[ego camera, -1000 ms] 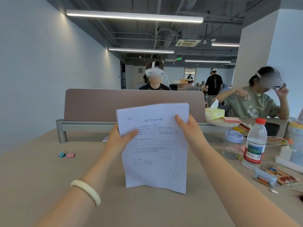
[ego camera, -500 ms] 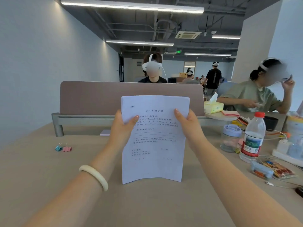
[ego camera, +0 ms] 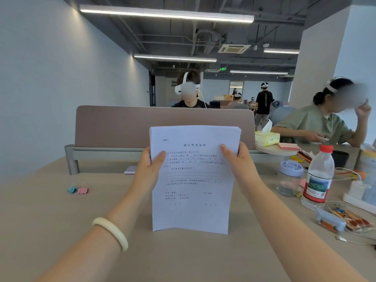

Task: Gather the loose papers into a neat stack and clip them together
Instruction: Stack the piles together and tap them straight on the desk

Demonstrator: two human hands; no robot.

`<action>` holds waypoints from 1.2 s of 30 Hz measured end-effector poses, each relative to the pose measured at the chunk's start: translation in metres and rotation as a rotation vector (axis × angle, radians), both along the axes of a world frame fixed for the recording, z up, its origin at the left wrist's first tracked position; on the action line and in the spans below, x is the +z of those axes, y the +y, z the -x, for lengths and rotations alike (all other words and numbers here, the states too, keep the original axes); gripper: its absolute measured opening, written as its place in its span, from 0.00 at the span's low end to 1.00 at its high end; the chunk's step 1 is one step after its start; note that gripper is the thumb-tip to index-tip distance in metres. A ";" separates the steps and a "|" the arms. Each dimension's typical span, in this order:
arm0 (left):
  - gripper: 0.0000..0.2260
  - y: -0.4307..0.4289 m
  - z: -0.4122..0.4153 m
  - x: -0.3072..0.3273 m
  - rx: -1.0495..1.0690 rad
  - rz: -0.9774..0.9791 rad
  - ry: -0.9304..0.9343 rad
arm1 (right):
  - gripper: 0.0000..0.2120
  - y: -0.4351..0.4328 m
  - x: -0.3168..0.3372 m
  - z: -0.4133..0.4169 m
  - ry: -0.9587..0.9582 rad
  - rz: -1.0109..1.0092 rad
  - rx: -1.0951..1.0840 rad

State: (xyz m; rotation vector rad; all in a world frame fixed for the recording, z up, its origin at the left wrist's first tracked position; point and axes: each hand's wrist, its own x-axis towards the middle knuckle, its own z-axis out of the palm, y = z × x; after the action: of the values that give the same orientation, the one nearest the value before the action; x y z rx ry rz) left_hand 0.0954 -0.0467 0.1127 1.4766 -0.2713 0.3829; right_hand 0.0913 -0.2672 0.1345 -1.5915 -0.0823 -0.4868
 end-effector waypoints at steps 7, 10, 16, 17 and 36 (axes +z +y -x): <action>0.09 0.004 0.002 0.008 -0.097 0.003 -0.002 | 0.44 0.038 0.052 0.012 -0.379 0.762 -0.479; 0.11 0.006 0.002 0.009 -0.106 0.037 0.020 | 0.41 0.083 0.057 0.015 -0.527 1.317 -0.356; 0.14 0.011 -0.001 0.007 -0.119 0.062 0.058 | 0.32 0.092 0.060 0.008 -0.384 1.430 -0.182; 0.15 0.011 -0.002 0.006 -0.128 0.078 0.061 | 0.31 0.082 0.065 0.010 -0.351 1.429 -0.186; 0.08 0.003 0.001 0.005 -0.059 0.097 0.021 | 0.09 -0.028 0.023 -0.001 0.058 -0.035 0.314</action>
State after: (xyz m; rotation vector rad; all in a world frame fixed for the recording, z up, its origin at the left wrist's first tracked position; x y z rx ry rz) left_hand 0.0946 -0.0433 0.1182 1.3740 -0.2755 0.3287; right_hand 0.0922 -0.2948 0.1574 -1.5230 -0.2742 -0.1961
